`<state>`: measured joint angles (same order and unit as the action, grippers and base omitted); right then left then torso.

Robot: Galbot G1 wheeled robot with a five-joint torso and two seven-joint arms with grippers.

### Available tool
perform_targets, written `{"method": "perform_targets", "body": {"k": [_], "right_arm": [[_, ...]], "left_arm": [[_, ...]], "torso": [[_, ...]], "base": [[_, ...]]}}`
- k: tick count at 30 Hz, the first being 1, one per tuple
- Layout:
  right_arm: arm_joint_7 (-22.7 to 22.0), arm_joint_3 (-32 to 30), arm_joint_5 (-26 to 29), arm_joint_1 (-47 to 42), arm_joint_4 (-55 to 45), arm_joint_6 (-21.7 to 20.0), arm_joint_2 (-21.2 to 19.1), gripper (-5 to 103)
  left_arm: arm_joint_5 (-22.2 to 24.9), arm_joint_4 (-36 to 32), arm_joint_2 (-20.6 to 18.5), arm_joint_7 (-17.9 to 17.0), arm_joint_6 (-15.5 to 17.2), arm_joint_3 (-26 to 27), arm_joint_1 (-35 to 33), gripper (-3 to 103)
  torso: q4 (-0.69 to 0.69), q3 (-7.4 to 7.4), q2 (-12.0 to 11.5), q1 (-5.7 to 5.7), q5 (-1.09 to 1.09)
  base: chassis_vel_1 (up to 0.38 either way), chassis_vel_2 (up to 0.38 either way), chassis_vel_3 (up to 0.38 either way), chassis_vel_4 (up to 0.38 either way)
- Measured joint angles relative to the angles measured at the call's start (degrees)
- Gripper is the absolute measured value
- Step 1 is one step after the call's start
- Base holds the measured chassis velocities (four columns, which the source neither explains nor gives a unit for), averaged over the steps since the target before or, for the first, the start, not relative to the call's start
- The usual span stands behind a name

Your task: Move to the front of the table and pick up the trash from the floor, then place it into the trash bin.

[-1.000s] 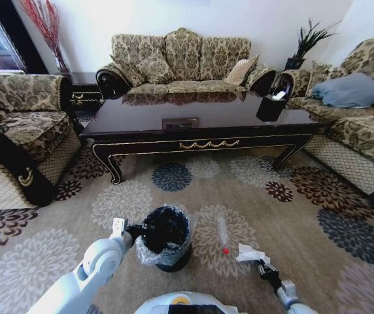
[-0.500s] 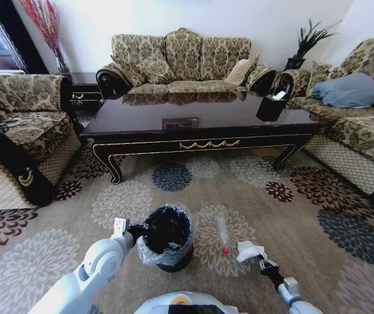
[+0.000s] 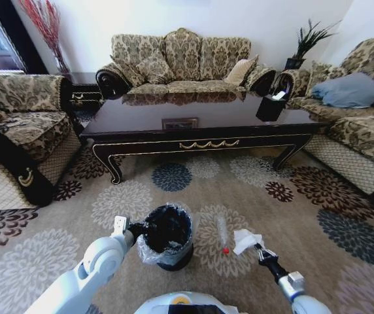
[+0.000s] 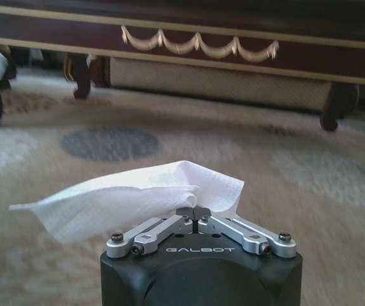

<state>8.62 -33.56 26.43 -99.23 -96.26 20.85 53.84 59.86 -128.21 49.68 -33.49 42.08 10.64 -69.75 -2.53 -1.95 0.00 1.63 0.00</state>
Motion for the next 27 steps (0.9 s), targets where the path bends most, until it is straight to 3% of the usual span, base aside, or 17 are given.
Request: {"method": "perform_targets", "body": {"k": [9,12,19,27], "right_arm": [[-0.6,-5.2,0.4,-5.9,-13.1,-0.7,0.3,0],[-0.6,-6.6,0.3,-7.5,-18.3,-1.3,0.9,0],[-1.3,-7.8,-0.1,-8.8,-27.5,-3.5,1.3,0],[-2.4,-5.9,-2.2,-7.7,-30.9,-5.1,1.2,0]], "left_arm": [[4.6,3.1,-1.5,-2.4,0.0,-6.6,9.0,3],[5.9,5.5,-1.5,-3.1,0.1,-11.1,14.6,3],[12.4,8.8,1.6,-6.2,0.1,-20.7,26.9,3],[14.7,10.0,3.8,-7.1,0.1,-27.6,32.7,3]], "torso": [[-0.01,0.00,0.0,0.00,-0.02],[0.01,0.00,0.0,0.00,0.00],[-0.02,0.00,0.0,0.00,0.01],[0.01,0.00,0.0,0.00,0.01]], "base": [[0.000,0.000,0.000,0.000],[0.000,0.000,0.000,0.000],[0.000,0.000,0.000,0.000],[0.000,0.000,0.000,0.000]]}}
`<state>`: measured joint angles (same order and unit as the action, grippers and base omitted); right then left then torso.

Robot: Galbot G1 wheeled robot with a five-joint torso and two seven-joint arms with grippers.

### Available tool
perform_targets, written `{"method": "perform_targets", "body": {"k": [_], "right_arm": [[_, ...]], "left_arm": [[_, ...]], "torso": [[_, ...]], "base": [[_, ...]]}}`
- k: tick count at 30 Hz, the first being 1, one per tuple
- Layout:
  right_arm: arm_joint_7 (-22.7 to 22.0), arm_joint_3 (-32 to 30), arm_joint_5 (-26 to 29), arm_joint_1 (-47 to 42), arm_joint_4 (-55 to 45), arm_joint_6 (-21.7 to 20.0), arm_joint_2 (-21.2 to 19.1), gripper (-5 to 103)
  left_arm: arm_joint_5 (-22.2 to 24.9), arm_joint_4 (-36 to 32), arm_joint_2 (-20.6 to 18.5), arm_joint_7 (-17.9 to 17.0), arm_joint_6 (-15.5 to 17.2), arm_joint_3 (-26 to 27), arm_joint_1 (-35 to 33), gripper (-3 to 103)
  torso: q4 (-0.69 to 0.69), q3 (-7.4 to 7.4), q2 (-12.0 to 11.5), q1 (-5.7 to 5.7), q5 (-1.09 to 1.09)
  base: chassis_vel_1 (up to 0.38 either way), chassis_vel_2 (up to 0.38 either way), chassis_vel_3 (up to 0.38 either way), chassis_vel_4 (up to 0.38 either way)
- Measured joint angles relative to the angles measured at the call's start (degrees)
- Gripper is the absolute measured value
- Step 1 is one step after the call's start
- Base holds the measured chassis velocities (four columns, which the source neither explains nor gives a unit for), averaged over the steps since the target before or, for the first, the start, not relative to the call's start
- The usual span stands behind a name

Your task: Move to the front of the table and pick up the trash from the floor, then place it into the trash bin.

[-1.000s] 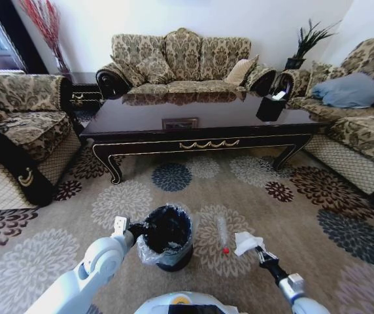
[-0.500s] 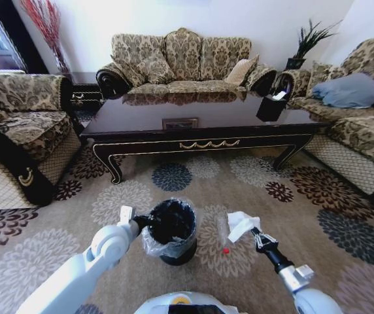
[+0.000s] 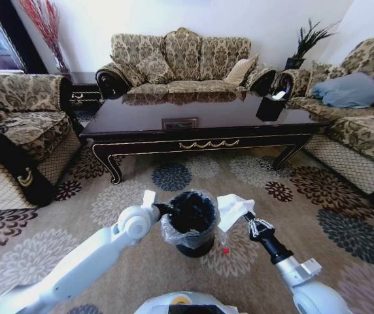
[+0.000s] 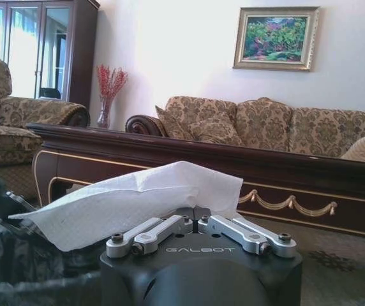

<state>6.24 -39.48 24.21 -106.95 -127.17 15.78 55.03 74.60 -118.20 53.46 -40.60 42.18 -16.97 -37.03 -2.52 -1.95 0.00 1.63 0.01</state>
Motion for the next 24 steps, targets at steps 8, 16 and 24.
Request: {"method": "perform_targets", "body": {"k": [8,16,24], "right_arm": [[-0.2,1.5,-3.8,0.0,-2.3,-0.4,-0.7,0],[-0.4,2.9,-6.5,-0.9,-1.9,-0.1,-1.1,0],[0.5,3.3,-8.9,-1.8,-1.6,0.4,-1.7,8]], "left_arm": [[0.0,1.9,2.1,-0.7,0.0,-4.1,2.3,3],[-0.2,2.3,3.7,-1.7,0.0,-5.7,2.6,3],[-0.3,2.1,3.2,-1.7,0.0,-5.1,2.6,3]], "torso": [[0.01,0.00,0.0,0.00,0.00],[-0.01,0.00,0.0,0.00,-0.01],[0.00,0.00,0.0,0.00,-0.01]], "base": [[0.000,0.000,0.000,0.000],[0.000,0.000,0.000,0.000],[0.000,0.000,0.000,0.000]]}}
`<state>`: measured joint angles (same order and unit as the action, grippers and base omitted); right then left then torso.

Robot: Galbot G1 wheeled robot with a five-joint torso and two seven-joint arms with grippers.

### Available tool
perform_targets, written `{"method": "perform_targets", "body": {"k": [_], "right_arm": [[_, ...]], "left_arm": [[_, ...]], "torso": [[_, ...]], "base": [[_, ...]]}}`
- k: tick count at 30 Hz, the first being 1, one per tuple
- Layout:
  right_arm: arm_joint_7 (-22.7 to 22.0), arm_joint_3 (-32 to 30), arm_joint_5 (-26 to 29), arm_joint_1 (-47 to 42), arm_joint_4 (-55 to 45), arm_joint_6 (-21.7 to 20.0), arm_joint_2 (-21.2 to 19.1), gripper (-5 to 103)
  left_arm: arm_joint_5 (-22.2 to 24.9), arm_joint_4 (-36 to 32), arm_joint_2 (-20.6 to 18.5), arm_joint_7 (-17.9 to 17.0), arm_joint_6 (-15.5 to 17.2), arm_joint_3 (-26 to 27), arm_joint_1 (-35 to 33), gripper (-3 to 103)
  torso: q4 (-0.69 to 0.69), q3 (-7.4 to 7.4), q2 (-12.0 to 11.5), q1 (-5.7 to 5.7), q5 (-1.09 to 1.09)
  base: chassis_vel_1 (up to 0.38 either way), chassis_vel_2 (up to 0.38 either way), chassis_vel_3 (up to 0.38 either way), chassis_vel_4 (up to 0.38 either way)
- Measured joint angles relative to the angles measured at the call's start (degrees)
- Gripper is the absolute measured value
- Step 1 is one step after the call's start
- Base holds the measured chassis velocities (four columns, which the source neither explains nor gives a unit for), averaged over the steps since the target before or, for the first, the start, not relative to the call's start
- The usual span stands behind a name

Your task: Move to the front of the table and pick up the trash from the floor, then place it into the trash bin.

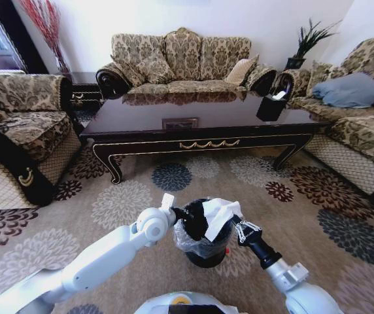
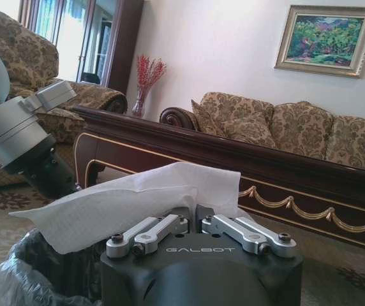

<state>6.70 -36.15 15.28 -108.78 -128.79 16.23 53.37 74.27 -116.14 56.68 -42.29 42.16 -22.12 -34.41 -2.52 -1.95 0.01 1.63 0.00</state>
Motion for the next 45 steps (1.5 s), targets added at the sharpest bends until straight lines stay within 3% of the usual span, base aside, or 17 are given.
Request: {"method": "perform_targets", "body": {"k": [1,3,7,12,16,18,24,27,37,45], "right_arm": [[0.1,0.1,-0.3,-0.1,0.1,0.0,-0.1,14],[0.1,0.2,-0.4,-0.2,0.2,0.1,-0.2,14],[0.2,0.3,-0.4,-0.6,0.3,0.0,-0.3,35],[0.4,0.2,-1.2,-1.0,0.2,0.1,-0.5,46],[0.4,-0.1,-3.0,-1.0,0.1,0.5,-0.8,68],[0.4,-0.1,-3.1,-1.0,0.1,0.5,-0.9,68],[0.1,-0.3,-3.9,-0.7,0.3,0.5,-1.2,95],[0.1,-0.5,-4.1,-0.6,0.5,0.5,-1.4,100],[1.2,-0.9,-3.3,-0.5,0.1,0.3,-2.7,100],[0.1,-0.5,-1.6,0.5,1.1,0.0,-1.0,100]], "left_arm": [[0.0,-0.1,0.0,0.0,0.0,0.1,-0.1,3],[0.0,-0.1,0.0,-0.1,0.0,0.1,-0.2,3],[0.1,-0.3,-0.2,-0.2,0.0,1.1,-0.7,3],[0.1,-0.5,-0.8,-0.2,-0.1,1.3,-0.8,3],[-0.2,-0.9,-1.0,-0.2,-0.1,1.1,-1.5,3],[-0.3,-1.0,-1.0,-0.2,-0.1,1.1,-1.7,3],[-0.6,-1.3,-0.7,-0.2,-0.1,1.1,-2.2,3],[-0.6,-1.3,-0.6,-0.2,-0.1,1.2,-2.3,3],[-1.0,-1.3,-0.4,-0.2,-0.1,1.3,-2.6,3],[-1.8,-1.5,-2.1,0.1,0.0,5.0,-4.9,3]], "torso": [[0.00,0.00,0.0,0.00,0.00],[0.00,0.00,0.0,-0.01,0.00],[-0.01,0.00,0.0,-0.01,0.00],[0.00,0.00,0.0,-0.01,0.00],[-0.01,0.00,0.0,-0.01,-0.01],[0.00,0.00,0.0,-0.01,0.00],[0.00,0.00,0.0,-0.01,0.00],[0.00,0.00,0.0,-0.01,-0.01],[-0.01,0.00,0.0,-0.01,0.00],[0.00,0.00,0.0,0.00,-0.02]], "base": [[0.000,0.000,0.000,0.000],[0.000,0.000,0.000,0.000],[0.000,0.000,0.000,0.000],[0.000,0.000,0.000,0.000],[0.000,0.000,0.000,0.000],[0.000,0.000,0.000,0.000],[0.000,0.000,0.000,0.000],[0.000,0.000,0.000,0.000],[0.000,0.000,0.000,0.000],[0.000,0.000,0.000,0.000]]}}
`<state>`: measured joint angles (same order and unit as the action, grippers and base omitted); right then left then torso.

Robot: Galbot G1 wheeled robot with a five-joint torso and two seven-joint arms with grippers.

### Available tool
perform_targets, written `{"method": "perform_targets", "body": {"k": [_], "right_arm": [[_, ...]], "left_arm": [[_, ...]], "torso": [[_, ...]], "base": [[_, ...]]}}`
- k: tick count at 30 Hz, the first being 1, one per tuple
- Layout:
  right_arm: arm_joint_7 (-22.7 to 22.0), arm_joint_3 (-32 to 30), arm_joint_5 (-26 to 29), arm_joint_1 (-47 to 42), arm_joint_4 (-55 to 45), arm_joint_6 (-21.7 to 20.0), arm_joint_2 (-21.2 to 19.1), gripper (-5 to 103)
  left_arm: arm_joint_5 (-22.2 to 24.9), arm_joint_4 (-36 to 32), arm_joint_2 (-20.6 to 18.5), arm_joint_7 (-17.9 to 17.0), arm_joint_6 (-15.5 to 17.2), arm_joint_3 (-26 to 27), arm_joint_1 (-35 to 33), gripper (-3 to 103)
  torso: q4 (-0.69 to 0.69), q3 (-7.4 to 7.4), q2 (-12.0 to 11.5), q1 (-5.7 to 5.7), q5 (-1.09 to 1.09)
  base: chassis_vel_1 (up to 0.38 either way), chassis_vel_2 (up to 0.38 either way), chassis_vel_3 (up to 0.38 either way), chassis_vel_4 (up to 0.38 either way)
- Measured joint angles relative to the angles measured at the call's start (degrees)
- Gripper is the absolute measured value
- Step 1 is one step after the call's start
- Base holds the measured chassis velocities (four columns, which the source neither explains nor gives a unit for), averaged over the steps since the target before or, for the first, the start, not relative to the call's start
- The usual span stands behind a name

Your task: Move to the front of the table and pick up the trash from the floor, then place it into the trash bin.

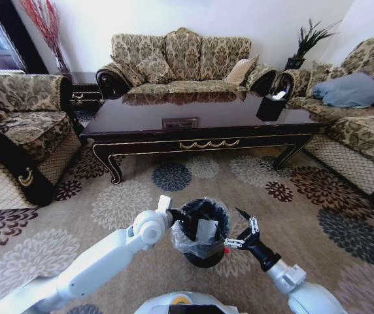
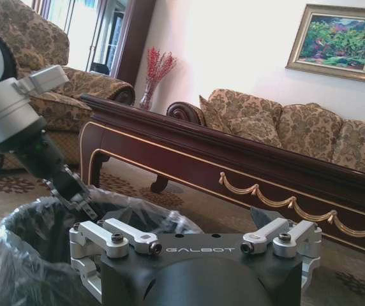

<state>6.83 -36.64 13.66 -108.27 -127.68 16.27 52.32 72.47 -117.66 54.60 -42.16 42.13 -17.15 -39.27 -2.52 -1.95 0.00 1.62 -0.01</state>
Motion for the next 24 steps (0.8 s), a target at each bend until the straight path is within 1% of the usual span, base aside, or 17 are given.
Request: {"method": "perform_targets", "body": {"k": [4,5,6,8,9,12,14,15,16,18,21,24], "right_arm": [[-0.5,-0.2,2.1,1.1,0.7,-0.1,1.2,100],[-0.5,-0.2,2.1,1.1,0.7,-0.1,1.2,100],[-0.6,-0.4,2.6,1.5,0.9,-0.1,1.3,100],[-1.4,-0.5,3.6,2.3,1.9,-0.2,1.4,100],[-1.4,-0.5,3.6,2.3,1.9,-0.2,1.4,100],[-2.3,-0.2,5.3,3.5,4.7,-0.5,1.5,100],[-2.3,0.4,6.3,4.3,7.0,-0.8,1.4,100],[-2.3,0.4,6.3,4.3,7.0,-0.8,1.4,100],[-2.3,1.0,6.7,5.2,9.1,-0.9,1.3,100],[-2.3,2.0,6.9,6.5,12.2,-1.0,1.3,100],[-2.2,2.6,6.9,7.5,15.7,-1.0,1.7,100],[-2.7,2.6,4.4,8.8,20.9,0.2,3.4,100]], "left_arm": [[-0.3,-0.5,-3.3,1.5,0.0,5.3,-1.9,3],[-0.3,-0.5,-3.3,1.5,0.0,5.3,-1.9,3],[-0.6,-0.5,-4.0,1.9,0.0,7.1,-2.8,3],[-2.1,-0.6,-4.8,2.6,0.0,12.2,-6.2,3],[-2.1,-0.6,-4.8,2.6,0.0,12.2,-6.2,3],[-3.9,-2.4,-6.4,4.3,0.0,17.0,-12.2,3],[-6.0,-3.1,-8.0,5.9,0.0,19.0,-15.1,3],[-6.0,-3.1,-8.0,5.9,0.0,19.0,-15.1,3],[-7.4,-3.7,-9.1,6.8,0.0,20.6,-16.9,3],[-7.9,-4.5,-10.0,7.2,0.0,22.3,-18.4,3],[-8.0,-5.1,-10.6,7.6,-0.2,23.3,-19.0,3],[-8.2,-5.0,-11.0,8.5,-0.6,23.4,-18.8,3]], "torso": [[-0.01,0.00,0.0,0.01,0.00],[-0.01,0.00,0.0,0.01,0.00],[-0.01,0.00,0.0,0.01,0.00],[0.01,0.00,0.0,0.01,0.01],[0.01,0.00,0.0,0.01,0.01],[0.00,0.00,0.0,0.01,-0.01],[-0.01,0.00,0.0,0.00,-0.01],[-0.01,0.00,0.0,0.00,-0.01],[0.01,0.00,0.0,0.01,0.01],[0.03,0.00,0.0,0.01,0.02],[0.02,0.00,0.0,0.01,0.01],[-0.04,0.00,0.0,0.01,0.02]], "base": [[0.000,0.000,0.000,0.000],[0.000,0.000,0.000,0.000],[0.000,0.000,0.000,0.000],[0.000,0.000,0.000,0.000],[0.000,0.000,0.000,0.000],[0.000,0.000,0.000,0.000],[0.000,0.000,0.000,0.000],[0.000,0.000,0.000,0.000],[0.000,0.000,0.000,0.000],[0.000,0.000,0.000,0.000],[0.000,0.000,0.000,0.000],[0.000,0.000,0.000,0.000]]}}
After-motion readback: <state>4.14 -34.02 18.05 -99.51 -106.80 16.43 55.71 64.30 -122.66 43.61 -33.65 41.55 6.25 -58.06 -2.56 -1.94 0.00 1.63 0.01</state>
